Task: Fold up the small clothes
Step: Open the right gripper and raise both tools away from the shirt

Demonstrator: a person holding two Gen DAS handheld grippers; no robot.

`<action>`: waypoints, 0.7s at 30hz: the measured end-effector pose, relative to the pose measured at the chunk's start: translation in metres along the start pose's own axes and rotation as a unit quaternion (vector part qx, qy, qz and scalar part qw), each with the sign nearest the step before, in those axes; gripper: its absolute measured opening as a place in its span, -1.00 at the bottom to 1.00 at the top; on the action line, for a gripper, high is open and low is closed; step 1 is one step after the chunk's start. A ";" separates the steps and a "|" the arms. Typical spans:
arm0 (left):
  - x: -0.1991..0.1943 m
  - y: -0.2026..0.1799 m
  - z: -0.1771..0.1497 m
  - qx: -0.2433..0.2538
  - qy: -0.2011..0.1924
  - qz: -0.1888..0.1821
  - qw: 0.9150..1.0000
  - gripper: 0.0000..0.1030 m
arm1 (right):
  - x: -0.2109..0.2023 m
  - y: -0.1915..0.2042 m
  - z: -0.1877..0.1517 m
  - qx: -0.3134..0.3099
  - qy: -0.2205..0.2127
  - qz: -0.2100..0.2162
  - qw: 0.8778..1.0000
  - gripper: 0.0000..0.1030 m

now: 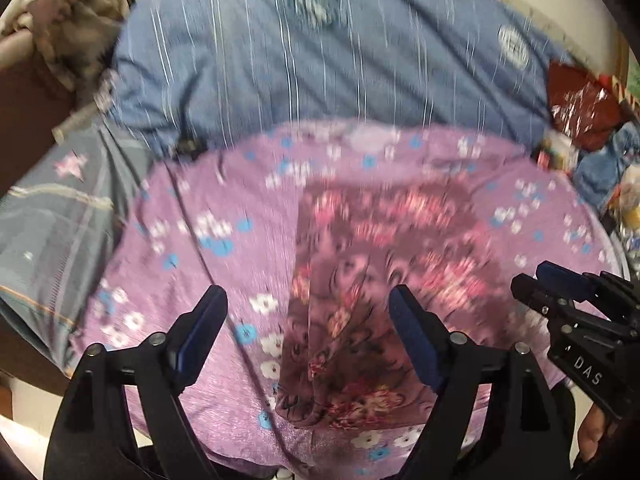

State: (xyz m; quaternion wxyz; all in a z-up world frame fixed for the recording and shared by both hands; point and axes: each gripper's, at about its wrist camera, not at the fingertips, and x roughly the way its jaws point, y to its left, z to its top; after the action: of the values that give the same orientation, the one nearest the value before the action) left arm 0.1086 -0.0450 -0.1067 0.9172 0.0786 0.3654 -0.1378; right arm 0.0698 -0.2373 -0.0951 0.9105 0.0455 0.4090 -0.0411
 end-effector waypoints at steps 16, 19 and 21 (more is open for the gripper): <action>-0.089 -0.007 0.015 0.011 -0.121 0.034 0.992 1.00 | -0.090 0.020 0.012 -0.024 -0.098 -0.052 0.994 0.12; -0.093 -0.005 0.017 0.004 -0.120 0.033 0.992 1.00 | -0.098 0.021 0.012 -0.020 -0.103 -0.048 0.993 0.13; -0.094 -0.004 0.017 0.001 -0.121 0.037 0.992 1.00 | -0.101 0.022 0.012 -0.020 -0.107 -0.049 0.993 0.13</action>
State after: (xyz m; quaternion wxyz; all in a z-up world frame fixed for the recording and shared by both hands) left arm 0.0530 -0.0346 -0.0295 0.9591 0.0757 0.2484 -0.1130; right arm 0.0145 -0.2129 -0.0103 0.9468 0.0020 0.3113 -0.0823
